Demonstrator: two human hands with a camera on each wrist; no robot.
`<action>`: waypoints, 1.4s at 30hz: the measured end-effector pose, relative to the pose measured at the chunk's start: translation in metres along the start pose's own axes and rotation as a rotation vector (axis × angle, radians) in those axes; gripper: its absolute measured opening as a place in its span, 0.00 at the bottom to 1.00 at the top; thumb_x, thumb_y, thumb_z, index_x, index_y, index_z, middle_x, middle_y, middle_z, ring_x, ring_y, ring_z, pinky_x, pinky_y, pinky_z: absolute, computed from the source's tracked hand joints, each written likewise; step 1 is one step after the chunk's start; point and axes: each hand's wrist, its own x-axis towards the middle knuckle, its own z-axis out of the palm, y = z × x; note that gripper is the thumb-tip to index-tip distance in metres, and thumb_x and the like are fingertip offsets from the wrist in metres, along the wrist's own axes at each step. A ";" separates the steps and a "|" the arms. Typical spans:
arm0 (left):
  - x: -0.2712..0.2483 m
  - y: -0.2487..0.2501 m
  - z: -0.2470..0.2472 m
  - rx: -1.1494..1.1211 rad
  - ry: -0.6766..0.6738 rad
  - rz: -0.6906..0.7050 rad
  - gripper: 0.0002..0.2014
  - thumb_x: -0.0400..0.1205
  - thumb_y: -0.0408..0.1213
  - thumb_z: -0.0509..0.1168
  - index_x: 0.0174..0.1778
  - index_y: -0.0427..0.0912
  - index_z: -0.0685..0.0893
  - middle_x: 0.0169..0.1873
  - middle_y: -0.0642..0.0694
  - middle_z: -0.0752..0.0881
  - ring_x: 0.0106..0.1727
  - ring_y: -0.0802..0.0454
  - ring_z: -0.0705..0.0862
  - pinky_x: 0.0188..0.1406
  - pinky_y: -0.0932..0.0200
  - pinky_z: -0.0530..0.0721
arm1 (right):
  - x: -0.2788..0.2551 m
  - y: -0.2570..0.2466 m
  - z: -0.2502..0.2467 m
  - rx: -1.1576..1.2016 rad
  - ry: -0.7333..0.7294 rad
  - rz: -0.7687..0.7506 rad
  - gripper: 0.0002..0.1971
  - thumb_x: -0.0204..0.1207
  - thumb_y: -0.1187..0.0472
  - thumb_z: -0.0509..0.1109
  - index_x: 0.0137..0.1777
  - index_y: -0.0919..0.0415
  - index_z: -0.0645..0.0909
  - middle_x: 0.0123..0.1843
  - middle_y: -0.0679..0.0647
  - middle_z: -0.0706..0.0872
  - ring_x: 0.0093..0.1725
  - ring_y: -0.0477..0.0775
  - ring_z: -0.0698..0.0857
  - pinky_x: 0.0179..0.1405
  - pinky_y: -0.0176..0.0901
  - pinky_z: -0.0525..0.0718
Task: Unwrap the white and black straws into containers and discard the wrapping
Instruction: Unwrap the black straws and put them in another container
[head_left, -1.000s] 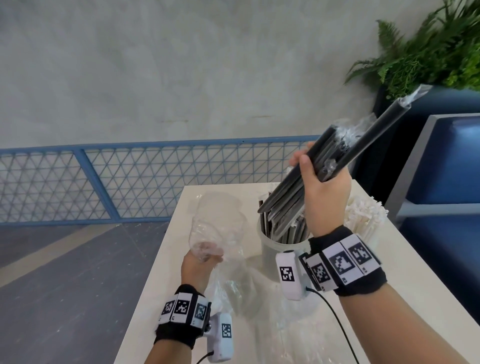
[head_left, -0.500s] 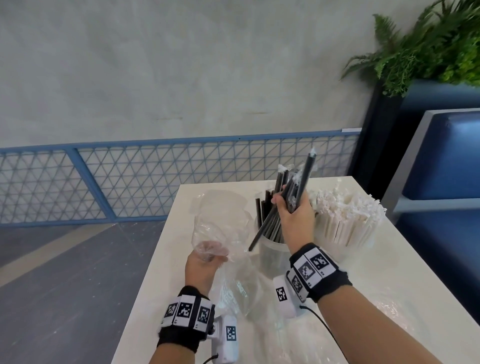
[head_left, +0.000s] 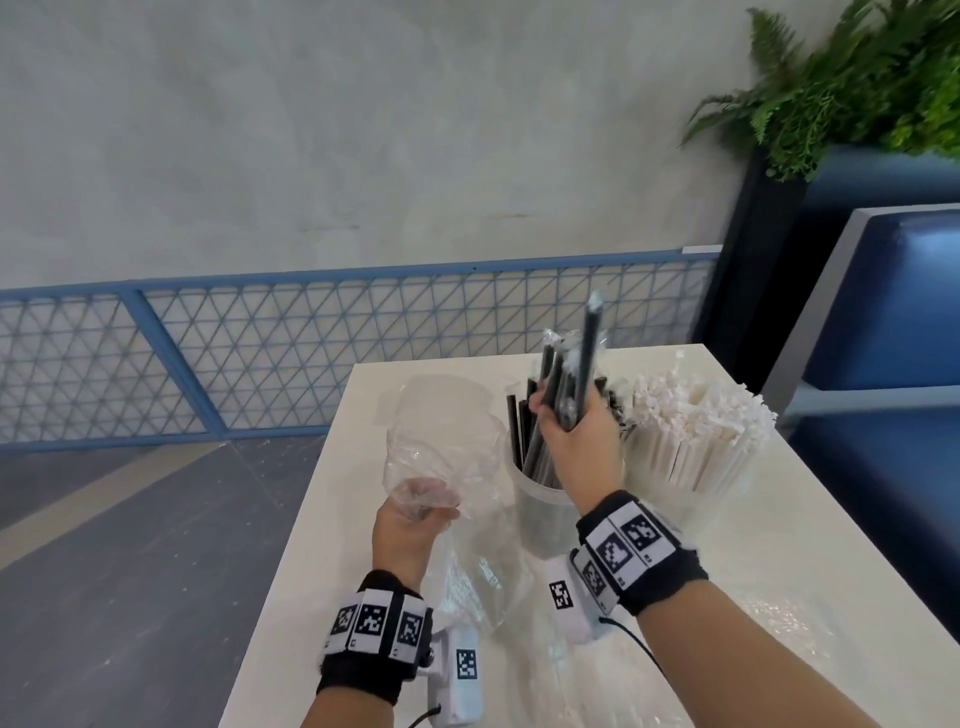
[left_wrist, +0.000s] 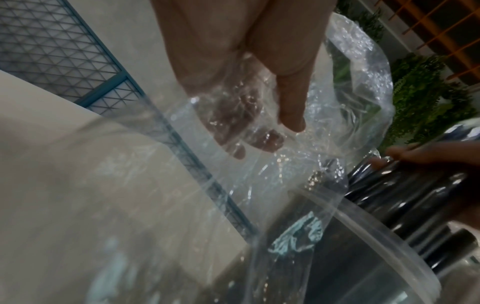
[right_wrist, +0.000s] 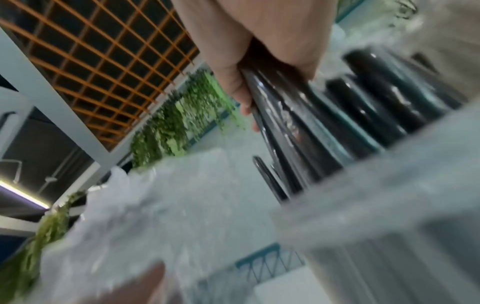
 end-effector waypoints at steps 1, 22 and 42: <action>-0.001 0.000 0.000 0.002 -0.001 -0.004 0.15 0.60 0.21 0.75 0.36 0.40 0.80 0.32 0.41 0.84 0.34 0.45 0.81 0.34 0.59 0.80 | -0.001 0.008 0.003 -0.051 -0.038 0.050 0.13 0.76 0.68 0.67 0.60 0.63 0.79 0.47 0.49 0.87 0.42 0.33 0.82 0.39 0.14 0.76; -0.008 0.021 -0.007 -0.020 -0.043 0.065 0.13 0.69 0.13 0.68 0.37 0.36 0.80 0.35 0.41 0.84 0.37 0.45 0.82 0.38 0.58 0.82 | 0.031 -0.039 0.000 -0.537 0.202 -0.718 0.15 0.77 0.64 0.62 0.64 0.61 0.77 0.66 0.57 0.79 0.66 0.54 0.74 0.70 0.42 0.68; -0.029 0.016 -0.023 -0.328 -0.141 0.028 0.23 0.70 0.48 0.75 0.54 0.40 0.79 0.33 0.47 0.89 0.38 0.50 0.87 0.45 0.56 0.88 | -0.115 0.072 -0.043 -0.134 -0.138 0.126 0.31 0.71 0.40 0.64 0.71 0.51 0.65 0.67 0.46 0.75 0.66 0.41 0.77 0.60 0.39 0.79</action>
